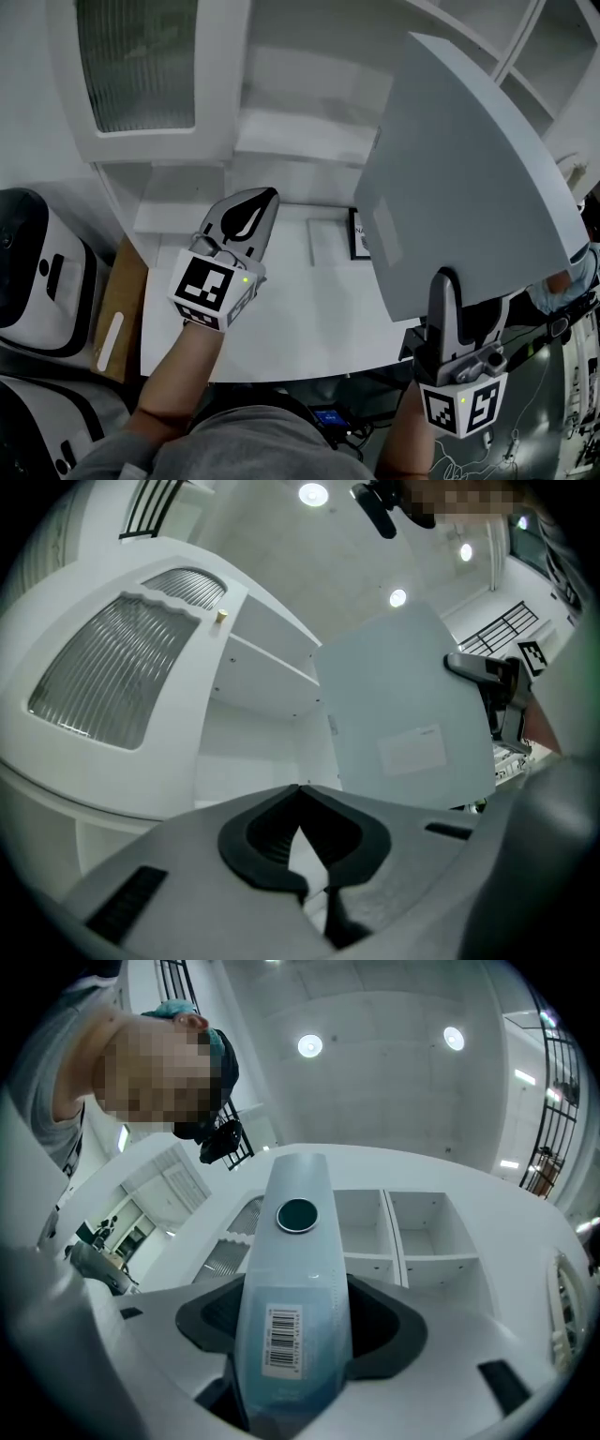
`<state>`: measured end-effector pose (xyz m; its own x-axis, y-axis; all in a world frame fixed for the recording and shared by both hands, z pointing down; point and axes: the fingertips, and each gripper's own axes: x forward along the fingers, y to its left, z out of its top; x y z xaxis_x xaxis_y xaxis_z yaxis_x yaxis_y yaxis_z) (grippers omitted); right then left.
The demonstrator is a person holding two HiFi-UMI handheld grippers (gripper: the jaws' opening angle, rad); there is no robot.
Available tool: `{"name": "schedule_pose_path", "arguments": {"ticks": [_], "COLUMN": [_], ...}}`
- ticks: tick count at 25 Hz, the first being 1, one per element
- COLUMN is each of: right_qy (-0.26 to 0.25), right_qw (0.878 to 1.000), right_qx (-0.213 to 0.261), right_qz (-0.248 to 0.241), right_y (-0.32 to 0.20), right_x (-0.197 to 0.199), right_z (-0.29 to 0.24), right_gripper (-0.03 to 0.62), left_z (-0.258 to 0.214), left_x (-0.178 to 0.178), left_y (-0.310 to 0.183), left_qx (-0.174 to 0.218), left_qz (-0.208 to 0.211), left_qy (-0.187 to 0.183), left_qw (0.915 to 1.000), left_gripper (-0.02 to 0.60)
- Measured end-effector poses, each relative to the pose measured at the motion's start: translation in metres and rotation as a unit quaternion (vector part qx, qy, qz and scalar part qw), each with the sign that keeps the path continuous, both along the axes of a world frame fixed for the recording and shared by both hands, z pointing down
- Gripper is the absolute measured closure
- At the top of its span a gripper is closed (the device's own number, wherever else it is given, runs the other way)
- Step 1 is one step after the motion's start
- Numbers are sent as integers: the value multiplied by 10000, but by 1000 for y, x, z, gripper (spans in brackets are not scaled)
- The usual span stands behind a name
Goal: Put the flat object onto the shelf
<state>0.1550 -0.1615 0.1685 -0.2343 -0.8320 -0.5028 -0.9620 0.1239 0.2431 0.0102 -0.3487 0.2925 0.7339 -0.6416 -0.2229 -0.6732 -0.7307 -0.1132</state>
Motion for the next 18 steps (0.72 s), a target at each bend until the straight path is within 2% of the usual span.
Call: {"name": "schedule_pose_path", "arguments": {"ticks": [8, 18], "right_qy": [331, 1130], "right_qw": [9985, 9888], "right_qx": [269, 878], "right_qz": [-332, -426], "right_y": [-4, 7], "right_x": [-11, -12], "right_z": [-28, -85], "right_gripper": [276, 276], "left_z": [-20, -39], "left_x": [-6, 1], "left_y": [-7, -7], "left_qx": [140, 272], "left_qz": [-240, -466], "left_qy": [9, 5], "left_qw": [9996, 9985], "left_gripper": [575, 575]}}
